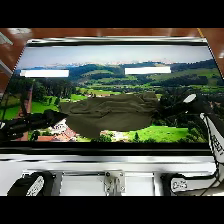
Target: Fold the shirts.
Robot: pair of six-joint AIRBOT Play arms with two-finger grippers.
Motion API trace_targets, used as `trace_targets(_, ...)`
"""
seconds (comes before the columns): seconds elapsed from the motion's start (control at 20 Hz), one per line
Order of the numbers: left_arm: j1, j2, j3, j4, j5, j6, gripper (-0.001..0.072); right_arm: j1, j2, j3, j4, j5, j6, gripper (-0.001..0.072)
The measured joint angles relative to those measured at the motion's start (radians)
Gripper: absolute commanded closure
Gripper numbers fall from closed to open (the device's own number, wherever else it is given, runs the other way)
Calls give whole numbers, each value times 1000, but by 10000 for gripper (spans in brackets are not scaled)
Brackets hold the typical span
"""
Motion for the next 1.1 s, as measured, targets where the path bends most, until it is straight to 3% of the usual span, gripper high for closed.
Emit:
trace_targets(0.2,74,31,180,23,1,-2,668,-16,172,151,12,46,-153,658)
trace_targets(0.45,156,132,645,59,86,87,668,-42,496,476,-59,-8,-284,658)
trace_targets(0.65,187,172,1019,112,218,65,668,-47,721,704,-190,-132,-216,658)
trace_targets(0.75,193,190,1154,170,243,11,668,-48,818,769,-254,-147,-162,657)
trace_targets(0.95,197,249,1297,307,238,-100,668,-48,973,821,-402,-52,-100,657)
trace_targets(1.1,198,296,1336,420,122,-187,668,-48,1035,833,-486,42,-68,658)
